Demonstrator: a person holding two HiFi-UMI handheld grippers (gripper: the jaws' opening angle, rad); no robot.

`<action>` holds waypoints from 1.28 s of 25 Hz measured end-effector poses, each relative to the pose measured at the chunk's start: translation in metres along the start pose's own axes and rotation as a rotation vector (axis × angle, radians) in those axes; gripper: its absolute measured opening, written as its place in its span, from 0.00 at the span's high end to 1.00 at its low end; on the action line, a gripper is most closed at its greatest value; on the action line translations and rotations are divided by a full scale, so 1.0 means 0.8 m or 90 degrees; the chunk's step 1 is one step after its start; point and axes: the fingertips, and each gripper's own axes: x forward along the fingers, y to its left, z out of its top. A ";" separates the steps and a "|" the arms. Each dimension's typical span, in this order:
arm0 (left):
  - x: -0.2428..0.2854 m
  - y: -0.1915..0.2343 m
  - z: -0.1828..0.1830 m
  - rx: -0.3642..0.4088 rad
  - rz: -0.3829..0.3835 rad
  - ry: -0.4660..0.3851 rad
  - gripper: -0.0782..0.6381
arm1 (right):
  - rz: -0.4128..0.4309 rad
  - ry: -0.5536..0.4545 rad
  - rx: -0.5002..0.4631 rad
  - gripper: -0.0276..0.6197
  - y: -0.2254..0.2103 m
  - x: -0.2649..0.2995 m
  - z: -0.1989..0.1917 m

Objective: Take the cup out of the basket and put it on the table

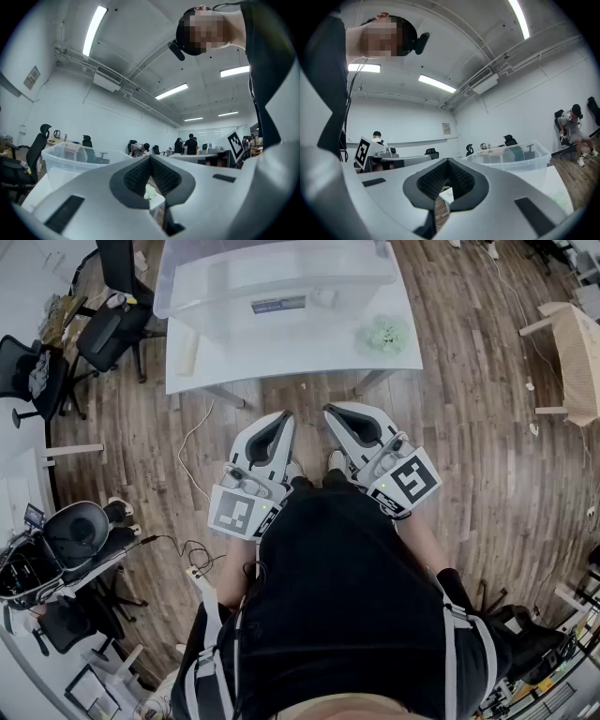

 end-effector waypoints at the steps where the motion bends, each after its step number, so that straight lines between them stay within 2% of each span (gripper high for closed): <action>1: 0.000 0.000 0.000 0.000 -0.001 0.000 0.87 | 0.000 0.001 -0.001 0.93 0.001 0.000 -0.001; 16: -0.007 0.014 0.002 0.005 -0.009 0.000 0.87 | -0.011 -0.010 0.018 0.93 0.002 0.017 0.000; 32: -0.059 0.058 0.000 0.001 -0.044 0.010 0.87 | -0.081 0.014 0.005 0.93 0.036 0.060 -0.018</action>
